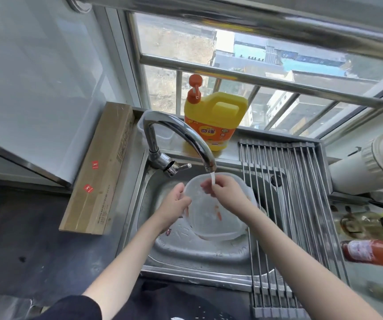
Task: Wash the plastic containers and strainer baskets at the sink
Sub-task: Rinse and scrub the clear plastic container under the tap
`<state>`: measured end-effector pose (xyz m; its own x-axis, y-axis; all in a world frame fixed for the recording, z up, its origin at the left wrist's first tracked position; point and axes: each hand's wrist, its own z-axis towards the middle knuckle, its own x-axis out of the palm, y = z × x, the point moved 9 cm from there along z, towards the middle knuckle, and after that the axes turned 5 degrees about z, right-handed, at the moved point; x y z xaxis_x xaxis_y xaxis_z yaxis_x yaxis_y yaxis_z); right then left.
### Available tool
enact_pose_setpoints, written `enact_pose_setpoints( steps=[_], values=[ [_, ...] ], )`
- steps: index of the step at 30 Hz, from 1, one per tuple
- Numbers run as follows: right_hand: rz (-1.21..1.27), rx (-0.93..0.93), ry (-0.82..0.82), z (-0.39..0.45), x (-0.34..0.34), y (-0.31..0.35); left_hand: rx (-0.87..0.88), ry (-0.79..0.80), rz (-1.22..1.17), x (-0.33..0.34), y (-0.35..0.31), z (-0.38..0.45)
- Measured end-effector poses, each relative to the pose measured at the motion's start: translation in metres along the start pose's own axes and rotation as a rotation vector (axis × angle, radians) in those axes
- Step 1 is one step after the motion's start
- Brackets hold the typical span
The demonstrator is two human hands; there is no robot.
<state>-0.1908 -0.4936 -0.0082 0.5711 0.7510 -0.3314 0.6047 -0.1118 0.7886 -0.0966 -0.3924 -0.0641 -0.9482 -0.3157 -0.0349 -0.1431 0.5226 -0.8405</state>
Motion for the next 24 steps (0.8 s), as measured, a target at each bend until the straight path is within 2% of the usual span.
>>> enact_pose_setpoints(
  steps=[1, 4, 6, 10, 13, 16, 20, 24],
  values=[
    [-0.002, 0.015, -0.029, 0.004, 0.0, -0.001, -0.006, 0.003, -0.035, 0.002, 0.0, 0.0],
    [-0.19, 0.065, 0.125, 0.011, 0.012, -0.008, -0.006, -0.03, -0.081, -0.001, -0.001, 0.0],
    [-0.369, 0.092, 0.087, 0.01, 0.003, -0.012, 0.0, -0.059, -0.067, -0.004, 0.001, 0.002],
    [-0.509, 0.059, 0.056, -0.001, 0.005, -0.018, 0.044, -0.129, 0.011, -0.007, -0.003, 0.007],
    [-0.629, -0.033, 0.104, -0.027, 0.021, -0.025, 0.088, -0.176, 0.096, -0.006, -0.012, 0.009],
    [-0.864, -0.188, 0.172, -0.053, 0.038, -0.027, 0.124, -0.233, 0.132, -0.009, -0.016, 0.01],
    [-0.956, -0.28, 0.23, -0.063, 0.044, -0.04, 0.172, -0.242, 0.224, -0.004, -0.023, 0.014],
    [-1.076, -0.397, 0.11, -0.058, 0.038, -0.038, 0.23, -0.309, 0.351, -0.002, -0.032, 0.012]
  ],
)
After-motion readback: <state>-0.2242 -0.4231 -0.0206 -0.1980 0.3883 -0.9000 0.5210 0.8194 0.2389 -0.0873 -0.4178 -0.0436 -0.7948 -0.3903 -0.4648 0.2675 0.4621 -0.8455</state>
